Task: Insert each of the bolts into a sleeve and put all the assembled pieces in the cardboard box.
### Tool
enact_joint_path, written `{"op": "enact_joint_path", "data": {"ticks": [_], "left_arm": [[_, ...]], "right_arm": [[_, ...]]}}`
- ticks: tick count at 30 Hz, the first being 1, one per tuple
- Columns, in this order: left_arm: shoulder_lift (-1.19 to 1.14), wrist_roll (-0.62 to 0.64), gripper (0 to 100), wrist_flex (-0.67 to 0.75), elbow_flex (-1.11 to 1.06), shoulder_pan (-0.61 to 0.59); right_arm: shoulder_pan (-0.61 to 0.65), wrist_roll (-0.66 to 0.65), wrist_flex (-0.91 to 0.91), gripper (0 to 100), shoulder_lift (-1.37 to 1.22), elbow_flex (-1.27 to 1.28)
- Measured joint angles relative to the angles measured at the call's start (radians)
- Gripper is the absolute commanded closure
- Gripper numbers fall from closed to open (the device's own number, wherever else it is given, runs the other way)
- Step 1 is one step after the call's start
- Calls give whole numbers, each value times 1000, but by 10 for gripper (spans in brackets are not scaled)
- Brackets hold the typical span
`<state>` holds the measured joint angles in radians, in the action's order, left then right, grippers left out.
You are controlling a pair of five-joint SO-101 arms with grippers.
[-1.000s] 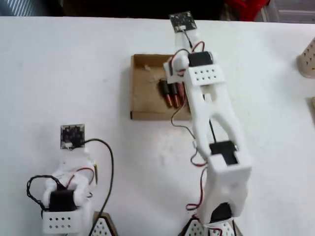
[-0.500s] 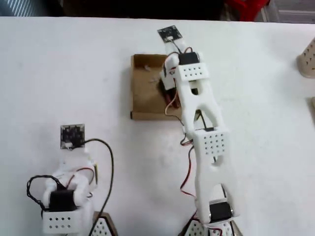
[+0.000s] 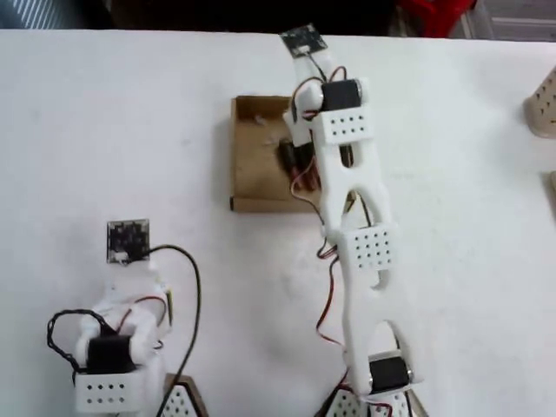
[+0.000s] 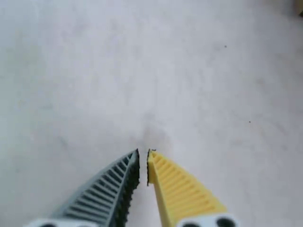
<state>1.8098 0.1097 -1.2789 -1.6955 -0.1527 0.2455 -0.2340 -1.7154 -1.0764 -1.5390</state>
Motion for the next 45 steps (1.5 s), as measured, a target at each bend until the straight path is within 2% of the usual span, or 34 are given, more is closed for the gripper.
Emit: {"op": "enact_joint_path", "data": {"ticks": [6, 10, 11, 13, 16, 22, 26, 34, 45], "left_arm": [[0, 0, 931, 0, 0, 0], [0, -2, 932, 0, 0, 0], [0, -2, 932, 0, 0, 0], [0, -2, 932, 0, 0, 0], [0, -2, 932, 0, 0, 0], [0, -2, 932, 0, 0, 0], [0, -2, 932, 0, 0, 0], [0, -2, 932, 0, 0, 0], [0, -2, 932, 0, 0, 0]], "right_arm": [[-23, 0, -6, 824, 0, -80], [-71, 0, -6, 978, 0, -80], [-81, 0, -6, 989, 0, -80], [-98, 0, -9, 955, 0, -80], [-129, 0, -9, 987, 5, -80], [-190, 0, -9, 983, 52, -48], [-204, 0, -9, 983, 152, 135], [-201, 0, -9, 983, 496, 667], [-201, 0, -8, 983, 872, 1211]]}}
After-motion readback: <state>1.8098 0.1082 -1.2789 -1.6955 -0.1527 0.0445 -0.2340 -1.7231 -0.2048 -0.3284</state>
